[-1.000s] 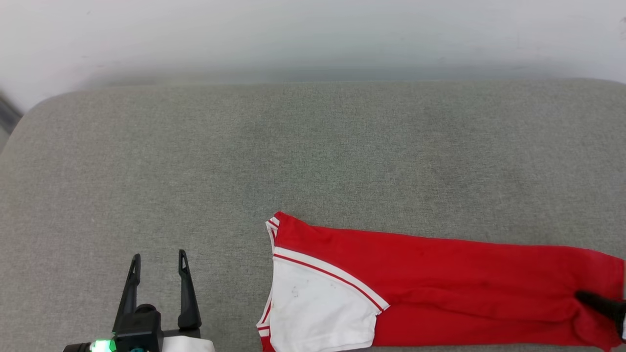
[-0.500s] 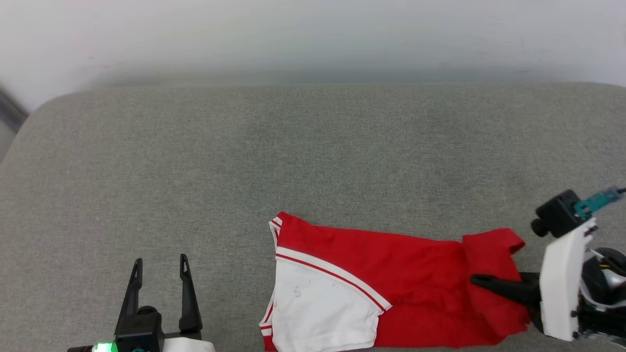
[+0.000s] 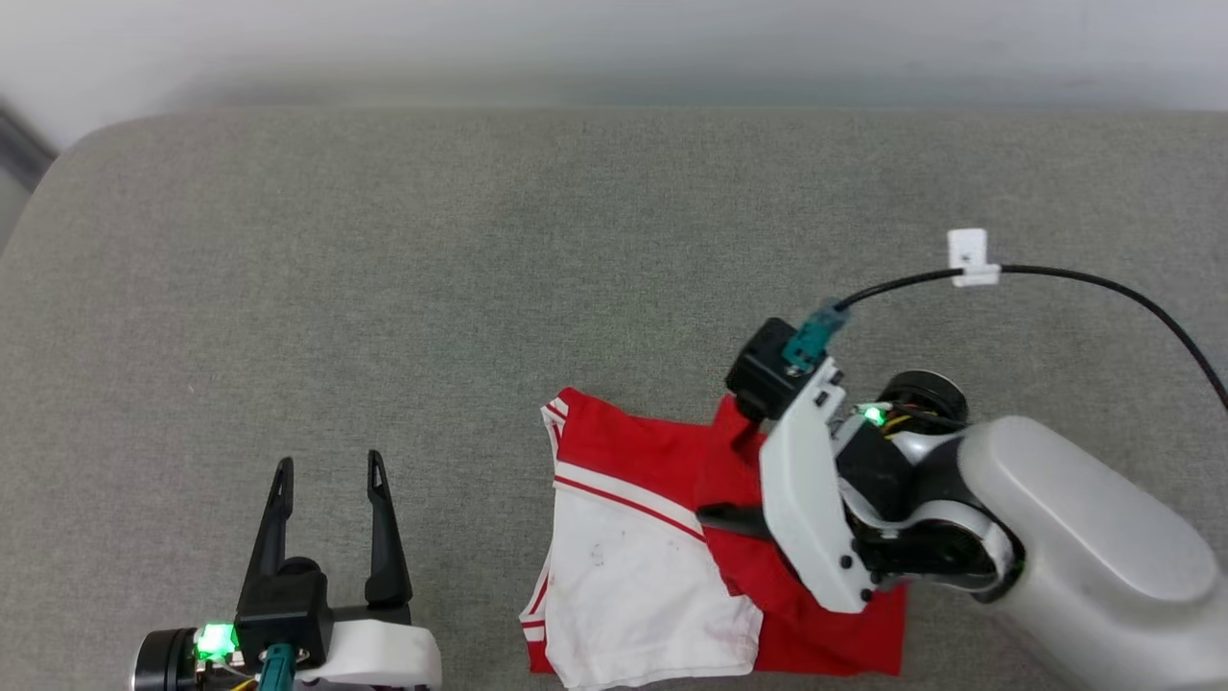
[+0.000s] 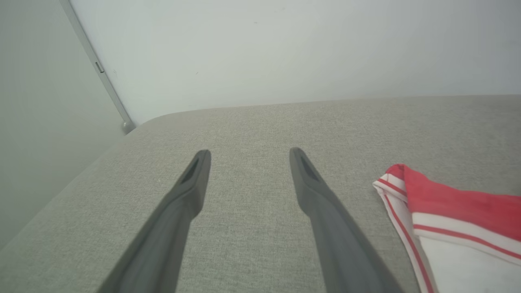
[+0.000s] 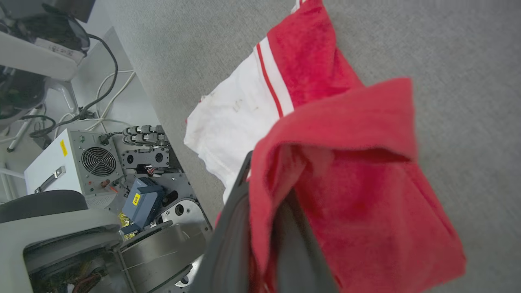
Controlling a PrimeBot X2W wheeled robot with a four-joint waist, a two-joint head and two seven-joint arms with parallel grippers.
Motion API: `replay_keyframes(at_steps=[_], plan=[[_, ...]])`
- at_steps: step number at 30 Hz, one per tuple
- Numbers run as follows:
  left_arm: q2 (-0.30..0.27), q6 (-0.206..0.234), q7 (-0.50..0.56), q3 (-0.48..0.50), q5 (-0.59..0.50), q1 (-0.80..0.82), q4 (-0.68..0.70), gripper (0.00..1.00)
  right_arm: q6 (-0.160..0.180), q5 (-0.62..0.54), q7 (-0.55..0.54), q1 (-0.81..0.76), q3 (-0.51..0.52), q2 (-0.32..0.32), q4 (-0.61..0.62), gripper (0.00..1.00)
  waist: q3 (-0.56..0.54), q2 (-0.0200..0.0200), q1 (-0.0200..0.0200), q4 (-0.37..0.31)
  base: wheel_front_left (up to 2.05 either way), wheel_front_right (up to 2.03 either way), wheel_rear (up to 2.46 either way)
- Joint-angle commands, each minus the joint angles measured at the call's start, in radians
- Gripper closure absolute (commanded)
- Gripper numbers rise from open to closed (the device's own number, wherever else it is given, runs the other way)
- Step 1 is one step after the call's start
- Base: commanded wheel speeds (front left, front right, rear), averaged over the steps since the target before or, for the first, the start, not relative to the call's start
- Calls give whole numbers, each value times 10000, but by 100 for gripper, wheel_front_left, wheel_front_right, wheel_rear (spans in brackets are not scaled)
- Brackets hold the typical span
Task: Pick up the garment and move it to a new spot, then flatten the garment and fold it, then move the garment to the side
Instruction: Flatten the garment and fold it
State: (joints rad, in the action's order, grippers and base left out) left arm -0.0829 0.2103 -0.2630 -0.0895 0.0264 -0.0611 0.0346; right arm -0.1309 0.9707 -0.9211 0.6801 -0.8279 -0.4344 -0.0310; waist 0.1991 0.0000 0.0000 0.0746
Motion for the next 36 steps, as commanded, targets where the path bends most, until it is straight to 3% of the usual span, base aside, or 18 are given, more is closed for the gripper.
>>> replay_keyframes(at_steps=[1, 10, 16, 17, 18, 22, 26, 31, 36], plan=[[26, -42, -22, 9, -62, 136, 10, 0, 4, -45, 23, 143, -39, 75, -60, 100, 126, 0, 0, 72, 0, 0, 0], [130, -200, -22, -136, -98, 543, -82, 0, 4, -555, 425, 1697, -2448, 1193, -2313, 100, 723, 0, 0, 338, 0, 0, 0], [160, -191, -22, -98, -101, 686, -100, 0, 5, -567, 1430, 2106, -3329, 1285, -3331, 99, 829, 0, 0, 309, 0, 0, 0], [160, -182, -22, -66, -102, 652, -88, 0, 7, -510, 1605, 2143, -3396, 1306, -3449, 65, 806, 0, 0, 263, 0, 0, 0], [161, -181, -22, -39, -104, 608, -72, 0, 5, -441, 1802, 2180, -3473, 1316, -3500, 0, 776, 0, 0, 220, 0, 0, 0], [133, -248, -22, 60, -138, 421, -41, 0, 4, -214, 2936, 2363, -3621, 1148, -3139, 0, 539, 0, 0, 15, 0, 0, 0], [96, -243, -22, 169, -150, 234, -7, 0, 4, -314, 4768, 2434, -3241, 633, -2532, 0, 222, 0, 0, -251, 0, 0, 0], [60, -247, -22, 295, -146, 50, 51, 0, 4, -1178, 7441, 2038, -1769, 96, -2635, 0, -68, 0, 0, -655, 0, 0, 0], [-6, -307, -22, 413, -150, -52, 40, 0, 4, -2544, 10058, 1270, 391, 69, -3283, 0, -201, 0, 0, -990, 0, 0, 0]])
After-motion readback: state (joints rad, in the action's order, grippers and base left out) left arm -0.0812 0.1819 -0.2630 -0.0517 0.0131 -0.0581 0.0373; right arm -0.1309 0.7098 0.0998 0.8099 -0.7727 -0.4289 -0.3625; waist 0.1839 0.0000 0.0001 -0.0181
